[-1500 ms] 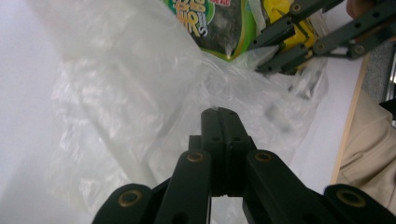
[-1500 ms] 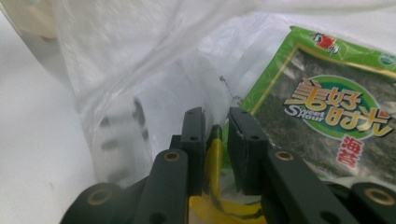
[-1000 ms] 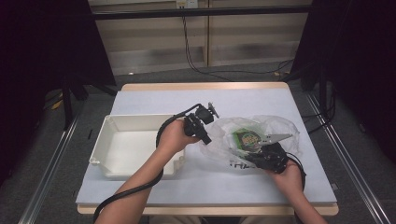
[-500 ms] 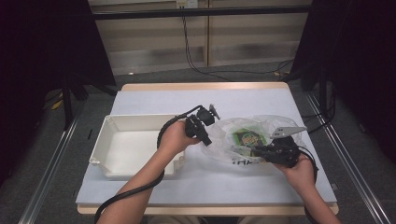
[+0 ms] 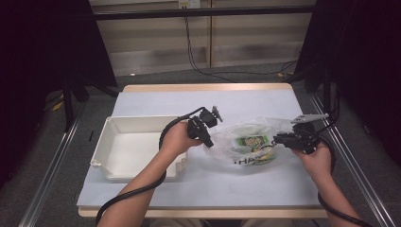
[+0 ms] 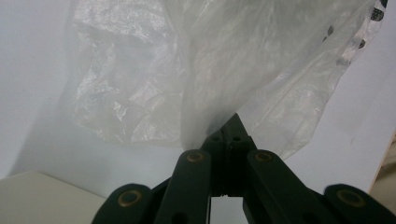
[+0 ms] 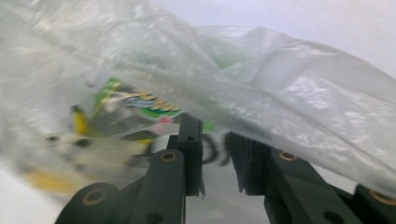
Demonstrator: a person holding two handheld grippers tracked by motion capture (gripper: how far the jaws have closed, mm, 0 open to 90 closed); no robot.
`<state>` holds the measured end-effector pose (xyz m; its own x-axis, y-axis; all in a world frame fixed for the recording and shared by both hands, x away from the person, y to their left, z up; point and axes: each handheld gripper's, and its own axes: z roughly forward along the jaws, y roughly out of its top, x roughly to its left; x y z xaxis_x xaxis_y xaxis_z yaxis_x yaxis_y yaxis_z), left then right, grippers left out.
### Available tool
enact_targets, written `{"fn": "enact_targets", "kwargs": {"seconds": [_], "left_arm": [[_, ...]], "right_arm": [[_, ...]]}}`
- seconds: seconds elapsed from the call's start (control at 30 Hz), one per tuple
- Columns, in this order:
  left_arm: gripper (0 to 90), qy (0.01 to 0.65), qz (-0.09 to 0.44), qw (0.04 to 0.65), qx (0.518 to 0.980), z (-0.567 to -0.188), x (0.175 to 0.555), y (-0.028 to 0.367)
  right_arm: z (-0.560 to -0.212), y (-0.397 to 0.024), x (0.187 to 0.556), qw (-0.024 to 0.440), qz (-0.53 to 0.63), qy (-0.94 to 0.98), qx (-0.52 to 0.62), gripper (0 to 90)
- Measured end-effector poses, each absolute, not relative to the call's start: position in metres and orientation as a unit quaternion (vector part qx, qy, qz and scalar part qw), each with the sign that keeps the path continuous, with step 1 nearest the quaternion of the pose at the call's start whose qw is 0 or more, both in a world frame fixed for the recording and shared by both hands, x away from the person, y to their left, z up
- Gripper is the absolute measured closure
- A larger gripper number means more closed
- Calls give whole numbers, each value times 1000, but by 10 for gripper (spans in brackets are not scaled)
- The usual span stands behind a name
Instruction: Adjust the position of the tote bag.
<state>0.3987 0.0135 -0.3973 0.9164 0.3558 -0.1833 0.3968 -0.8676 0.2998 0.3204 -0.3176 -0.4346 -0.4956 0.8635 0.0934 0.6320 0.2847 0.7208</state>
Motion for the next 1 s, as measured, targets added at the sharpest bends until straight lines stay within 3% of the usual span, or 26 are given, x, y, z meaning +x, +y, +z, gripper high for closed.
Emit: {"fn": "enact_targets", "kwargs": {"seconds": [0.23, 0.4, 0.53, 0.73, 1.0], "left_arm": [[886, 194, -60, 171, 964, -400, 401, 11], [859, 200, -63, 178, 961, -401, 402, 11], [783, 201, -67, 191, 958, -399, 403, 11], [624, 193, -81, 246, 946, -389, 404, 12], [567, 189, -66, 284, 938, -375, 396, 4]], "right_arm": [[-450, -313, 334, 149, 349, 784, 492, 620], [-462, -312, 336, 140, 342, 786, 496, 615], [-469, -314, 334, 123, 342, 784, 503, 650], [-478, -312, 323, 90, 342, 794, 495, 892], [-476, -301, 307, 76, 337, 814, 467, 900]]}}
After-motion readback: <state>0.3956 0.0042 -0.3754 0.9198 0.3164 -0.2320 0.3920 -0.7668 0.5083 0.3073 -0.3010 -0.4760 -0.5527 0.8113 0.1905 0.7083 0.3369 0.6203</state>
